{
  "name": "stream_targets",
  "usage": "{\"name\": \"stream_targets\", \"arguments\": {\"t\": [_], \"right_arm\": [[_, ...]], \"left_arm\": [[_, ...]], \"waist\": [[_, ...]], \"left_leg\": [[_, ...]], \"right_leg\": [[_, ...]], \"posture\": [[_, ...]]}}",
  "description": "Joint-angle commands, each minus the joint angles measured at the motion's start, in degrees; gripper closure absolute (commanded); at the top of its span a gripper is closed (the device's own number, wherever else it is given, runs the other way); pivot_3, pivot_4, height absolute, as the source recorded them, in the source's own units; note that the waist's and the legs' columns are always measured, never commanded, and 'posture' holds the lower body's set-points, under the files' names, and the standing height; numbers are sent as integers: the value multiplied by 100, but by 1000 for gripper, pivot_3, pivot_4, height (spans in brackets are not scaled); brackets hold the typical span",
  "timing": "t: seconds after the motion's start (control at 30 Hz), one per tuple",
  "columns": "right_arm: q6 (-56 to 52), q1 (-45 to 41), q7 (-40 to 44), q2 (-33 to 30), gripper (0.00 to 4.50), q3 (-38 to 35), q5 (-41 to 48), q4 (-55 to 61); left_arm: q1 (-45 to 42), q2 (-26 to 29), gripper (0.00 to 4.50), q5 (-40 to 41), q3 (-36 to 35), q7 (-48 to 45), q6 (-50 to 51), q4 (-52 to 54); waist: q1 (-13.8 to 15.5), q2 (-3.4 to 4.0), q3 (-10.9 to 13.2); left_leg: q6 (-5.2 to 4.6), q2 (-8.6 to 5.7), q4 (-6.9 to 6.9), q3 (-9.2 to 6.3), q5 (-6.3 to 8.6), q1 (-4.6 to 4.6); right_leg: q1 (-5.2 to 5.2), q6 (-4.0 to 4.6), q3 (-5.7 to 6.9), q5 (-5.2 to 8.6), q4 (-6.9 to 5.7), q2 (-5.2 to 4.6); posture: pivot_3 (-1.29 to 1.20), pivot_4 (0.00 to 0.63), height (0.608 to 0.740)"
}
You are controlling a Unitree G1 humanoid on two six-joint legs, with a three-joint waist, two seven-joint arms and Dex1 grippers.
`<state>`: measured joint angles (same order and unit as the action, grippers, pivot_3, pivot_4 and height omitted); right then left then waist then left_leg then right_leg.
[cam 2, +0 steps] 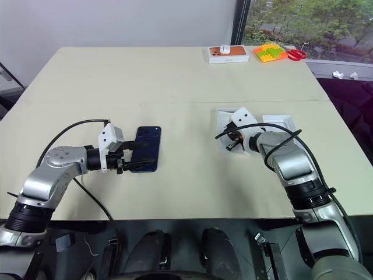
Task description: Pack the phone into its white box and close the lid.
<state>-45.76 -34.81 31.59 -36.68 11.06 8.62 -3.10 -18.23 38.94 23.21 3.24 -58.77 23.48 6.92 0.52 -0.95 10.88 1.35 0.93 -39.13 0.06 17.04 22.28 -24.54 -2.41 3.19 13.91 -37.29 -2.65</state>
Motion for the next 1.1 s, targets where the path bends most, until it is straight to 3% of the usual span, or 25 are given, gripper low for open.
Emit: {"name": "stream_targets", "arguments": {"t": [0.03, 0.2, 0.4, 0.5, 0.7, 0.83, 1.1], "right_arm": [[216, -274, -137, 95, 4466, 91, -384, -579], [916, -655, -481, 360, 4466, 236, -946, -1625], [1098, -708, -448, 495, 4466, 104, -1084, -1754], [1027, -567, -343, 439, 4466, 11, -1033, -1346], [689, 225, 212, 134, 4466, -500, -489, 1059], [381, 516, 474, 138, 4466, -395, -218, 2193], [-9, 618, 401, 447, 4466, -82, -166, 2501]], "left_arm": [[28, -38, 1513, 83, -99, 55, 33, 260], [40, -123, 1513, 47, -53, 119, 49, 310], [41, -175, 1513, 57, -86, 188, 81, 358], [58, -189, 1513, 118, -184, 250, 122, 368], [-157, -321, 1513, 514, -944, 815, 495, 132], [-249, -323, 1513, 671, -1202, 1161, 954, 104], [-336, -223, 1513, 487, -1180, 1503, 1242, -42]], "waist": [[3, 0, 0], [-15, -1, -1], [-10, 0, -2], [-6, 0, -2], [10, 6, 2], [-26, 5, 2], [-20, 5, 2]], "left_leg": [[0, 0, 0, 0, 0, 0], [0, 0, 0, 1, 0, -1], [0, 0, 0, 1, 0, -2], [0, 0, 0, 1, 0, -1], [-2, 3, 2, -4, 1, 2], [-2, 3, 1, -5, 1, -2], [-2, 1, 1, -6, 1, -2]], "right_leg": [[0, 0, 0, 0, 0, 0], [0, 0, 0, 0, -2, 0], [0, 0, 0, 0, -3, -2], [0, 0, 0, 0, -3, -2], [-4, 0, 1, -1, -6, -1], [-4, -1, 2, -1, -12, 2], [-5, 0, 2, 0, -13, 1]], "posture": [[0, 150, 740], [0, 150, 740], [0, 150, 740], [0, 150, 740], [0, 150, 740], [0, 150, 740], [0, 150, 740]]}}
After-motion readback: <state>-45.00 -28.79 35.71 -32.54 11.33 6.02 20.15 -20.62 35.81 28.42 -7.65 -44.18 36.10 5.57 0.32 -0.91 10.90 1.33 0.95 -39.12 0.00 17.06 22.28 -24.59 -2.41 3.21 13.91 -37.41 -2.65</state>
